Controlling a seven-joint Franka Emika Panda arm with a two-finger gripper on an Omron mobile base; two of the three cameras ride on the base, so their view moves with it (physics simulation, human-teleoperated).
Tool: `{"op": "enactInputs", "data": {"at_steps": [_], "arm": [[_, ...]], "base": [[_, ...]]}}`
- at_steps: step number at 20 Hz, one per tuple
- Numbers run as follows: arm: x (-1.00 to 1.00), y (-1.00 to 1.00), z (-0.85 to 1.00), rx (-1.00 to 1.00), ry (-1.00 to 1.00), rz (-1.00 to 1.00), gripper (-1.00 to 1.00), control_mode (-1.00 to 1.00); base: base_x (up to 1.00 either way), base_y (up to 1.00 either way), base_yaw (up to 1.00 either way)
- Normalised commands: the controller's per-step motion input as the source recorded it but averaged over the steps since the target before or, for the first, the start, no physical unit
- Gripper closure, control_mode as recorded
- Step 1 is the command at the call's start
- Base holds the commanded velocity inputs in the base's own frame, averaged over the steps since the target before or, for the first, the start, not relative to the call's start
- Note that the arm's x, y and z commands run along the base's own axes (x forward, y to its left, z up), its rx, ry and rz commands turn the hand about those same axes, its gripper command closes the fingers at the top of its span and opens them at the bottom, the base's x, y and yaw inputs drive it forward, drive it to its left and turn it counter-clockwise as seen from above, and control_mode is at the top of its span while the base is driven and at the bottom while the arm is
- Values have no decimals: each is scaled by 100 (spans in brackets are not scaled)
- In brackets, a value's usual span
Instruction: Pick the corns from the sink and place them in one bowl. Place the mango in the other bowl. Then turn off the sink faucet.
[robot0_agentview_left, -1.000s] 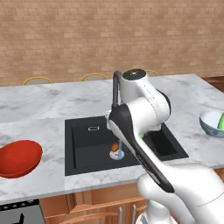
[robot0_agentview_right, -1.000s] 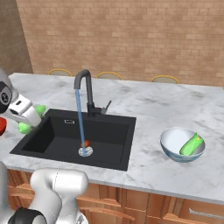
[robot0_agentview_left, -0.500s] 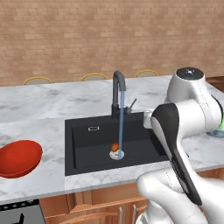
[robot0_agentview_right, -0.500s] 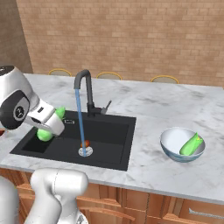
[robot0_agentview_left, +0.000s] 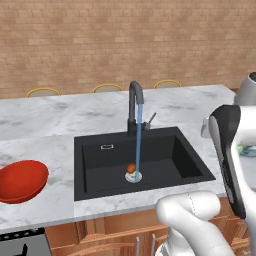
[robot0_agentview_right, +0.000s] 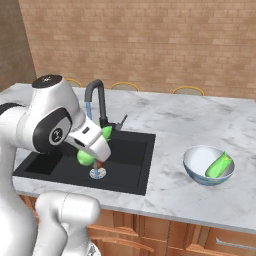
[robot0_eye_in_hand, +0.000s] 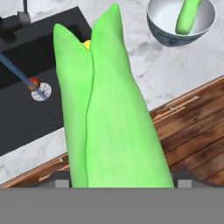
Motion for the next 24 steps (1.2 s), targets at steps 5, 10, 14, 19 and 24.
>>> {"op": "enactInputs", "data": {"at_steps": [5,10,14,19,24], "arm": [[0,-99,0,12,-2,-10,100,-100],[0,-79,-2,15,-15,-8,100,-100],[0,-43,0,11,-17,-2,100,-100],[8,-38,0,3,-6,0,100,-100],[26,-43,0,1,0,0,100,-100]], "base": [[0,0,0],[0,0,0],[0,0,0],[0,0,0],[0,0,0]]}}
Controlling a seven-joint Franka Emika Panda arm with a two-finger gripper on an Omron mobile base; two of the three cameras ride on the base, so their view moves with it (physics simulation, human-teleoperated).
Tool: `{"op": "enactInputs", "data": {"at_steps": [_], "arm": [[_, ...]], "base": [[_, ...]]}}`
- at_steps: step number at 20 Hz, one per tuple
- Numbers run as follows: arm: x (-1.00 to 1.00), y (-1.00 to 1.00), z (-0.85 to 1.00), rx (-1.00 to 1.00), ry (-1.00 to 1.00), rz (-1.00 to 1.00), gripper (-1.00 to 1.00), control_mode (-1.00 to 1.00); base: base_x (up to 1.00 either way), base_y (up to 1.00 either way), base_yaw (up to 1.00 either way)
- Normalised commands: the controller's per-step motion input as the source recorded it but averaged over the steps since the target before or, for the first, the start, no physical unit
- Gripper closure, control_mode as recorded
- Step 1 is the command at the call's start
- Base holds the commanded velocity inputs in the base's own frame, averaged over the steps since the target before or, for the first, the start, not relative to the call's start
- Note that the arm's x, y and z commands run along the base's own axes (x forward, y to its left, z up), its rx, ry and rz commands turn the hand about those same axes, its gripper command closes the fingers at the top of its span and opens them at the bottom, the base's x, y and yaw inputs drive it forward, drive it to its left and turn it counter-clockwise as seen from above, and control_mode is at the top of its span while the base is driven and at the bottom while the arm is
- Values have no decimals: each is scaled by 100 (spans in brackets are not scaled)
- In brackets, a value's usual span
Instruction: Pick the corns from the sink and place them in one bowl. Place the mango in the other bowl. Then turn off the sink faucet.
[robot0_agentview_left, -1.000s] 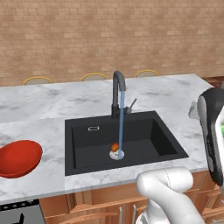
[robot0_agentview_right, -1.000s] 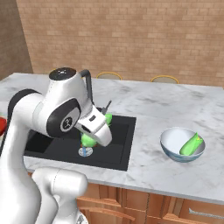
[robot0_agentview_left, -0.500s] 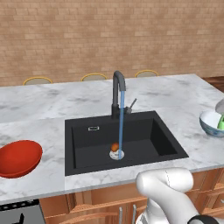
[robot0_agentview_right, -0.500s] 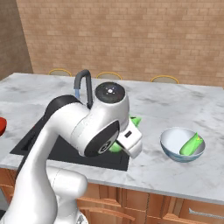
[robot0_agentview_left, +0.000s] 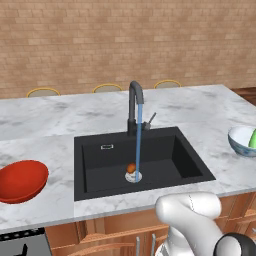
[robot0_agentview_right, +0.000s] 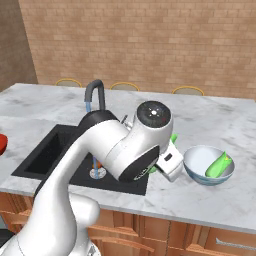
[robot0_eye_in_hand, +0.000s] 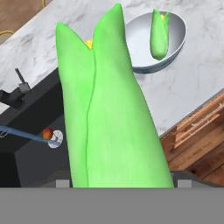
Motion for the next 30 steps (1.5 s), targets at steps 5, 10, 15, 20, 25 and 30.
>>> {"op": "enactInputs", "data": {"at_steps": [5,10,15,20,25,30], "arm": [[31,-43,0,0,1,0,100,-100],[36,-35,-10,0,1,-1,100,-100],[46,-20,-25,0,1,-2,100,-100],[53,-19,-29,0,0,-2,100,-100],[40,-27,-20,0,0,-1,100,-100],[34,-35,-13,0,4,-1,100,-100]], "base": [[0,0,0],[0,0,0],[0,0,0],[0,0,0],[0,0,0],[0,0,0]]}}
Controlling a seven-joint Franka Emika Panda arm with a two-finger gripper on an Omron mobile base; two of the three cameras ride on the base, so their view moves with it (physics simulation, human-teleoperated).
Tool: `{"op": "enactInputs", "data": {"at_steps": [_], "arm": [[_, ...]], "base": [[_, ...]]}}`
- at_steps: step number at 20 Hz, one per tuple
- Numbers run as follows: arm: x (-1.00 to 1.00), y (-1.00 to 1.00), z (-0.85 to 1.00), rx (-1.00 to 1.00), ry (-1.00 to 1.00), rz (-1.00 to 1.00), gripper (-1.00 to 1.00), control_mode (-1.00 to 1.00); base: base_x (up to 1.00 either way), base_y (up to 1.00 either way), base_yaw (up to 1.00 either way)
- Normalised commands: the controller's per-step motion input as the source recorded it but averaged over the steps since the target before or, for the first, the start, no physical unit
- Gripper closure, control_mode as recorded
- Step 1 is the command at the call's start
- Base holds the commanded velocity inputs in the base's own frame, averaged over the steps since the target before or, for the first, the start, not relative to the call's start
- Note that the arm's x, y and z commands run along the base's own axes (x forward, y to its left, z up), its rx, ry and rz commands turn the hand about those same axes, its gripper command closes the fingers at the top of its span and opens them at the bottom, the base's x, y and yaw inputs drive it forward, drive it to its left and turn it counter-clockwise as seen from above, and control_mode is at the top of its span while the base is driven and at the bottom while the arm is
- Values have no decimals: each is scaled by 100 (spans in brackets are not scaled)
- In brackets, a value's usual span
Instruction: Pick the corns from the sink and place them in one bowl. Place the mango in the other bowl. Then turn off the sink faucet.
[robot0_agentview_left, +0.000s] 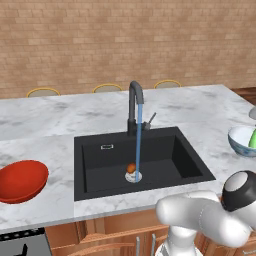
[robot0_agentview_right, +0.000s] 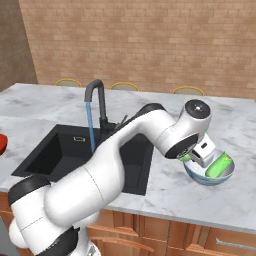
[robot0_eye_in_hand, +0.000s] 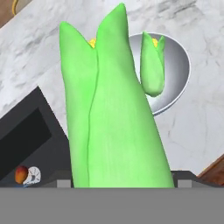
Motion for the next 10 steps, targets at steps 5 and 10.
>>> {"op": "enactInputs", "data": {"at_steps": [5,10], "arm": [[32,-28,-14,0,5,0,100,-100],[29,-25,-19,0,1,0,100,-100]], "base": [[0,0,0],[0,0,0]]}}
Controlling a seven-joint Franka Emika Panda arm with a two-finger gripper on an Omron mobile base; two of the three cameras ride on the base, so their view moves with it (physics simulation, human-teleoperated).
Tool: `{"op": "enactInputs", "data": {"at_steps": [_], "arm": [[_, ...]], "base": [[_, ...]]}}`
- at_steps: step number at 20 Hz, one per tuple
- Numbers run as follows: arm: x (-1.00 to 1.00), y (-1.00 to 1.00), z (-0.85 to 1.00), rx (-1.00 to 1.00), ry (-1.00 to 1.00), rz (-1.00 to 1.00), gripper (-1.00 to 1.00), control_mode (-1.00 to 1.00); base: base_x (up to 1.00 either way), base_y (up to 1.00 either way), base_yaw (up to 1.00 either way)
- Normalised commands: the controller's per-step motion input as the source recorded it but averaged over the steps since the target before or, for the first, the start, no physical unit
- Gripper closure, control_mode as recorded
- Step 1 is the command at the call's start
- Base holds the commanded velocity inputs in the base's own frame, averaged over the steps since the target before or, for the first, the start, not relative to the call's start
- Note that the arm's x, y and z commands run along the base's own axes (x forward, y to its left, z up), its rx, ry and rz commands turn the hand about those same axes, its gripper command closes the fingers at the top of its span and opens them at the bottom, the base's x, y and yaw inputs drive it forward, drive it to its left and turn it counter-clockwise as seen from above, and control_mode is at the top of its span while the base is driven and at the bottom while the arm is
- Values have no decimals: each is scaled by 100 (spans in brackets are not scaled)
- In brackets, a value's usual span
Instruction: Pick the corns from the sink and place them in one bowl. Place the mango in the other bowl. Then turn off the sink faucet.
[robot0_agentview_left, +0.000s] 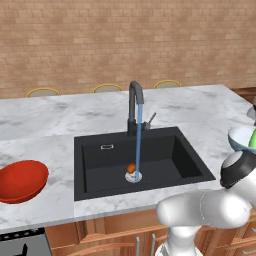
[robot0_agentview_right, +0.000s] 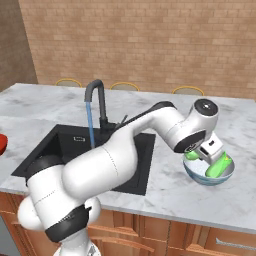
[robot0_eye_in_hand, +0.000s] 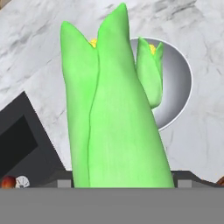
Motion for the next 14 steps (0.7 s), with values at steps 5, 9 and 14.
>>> {"op": "enactInputs", "data": {"at_steps": [5,9,14], "arm": [[35,-21,-25,0,0,0,100,-100],[37,-18,-26,0,0,0,100,-100],[22,-17,-15,0,0,0,100,-100]], "base": [[0,0,0],[0,0,0],[0,0,0]]}}
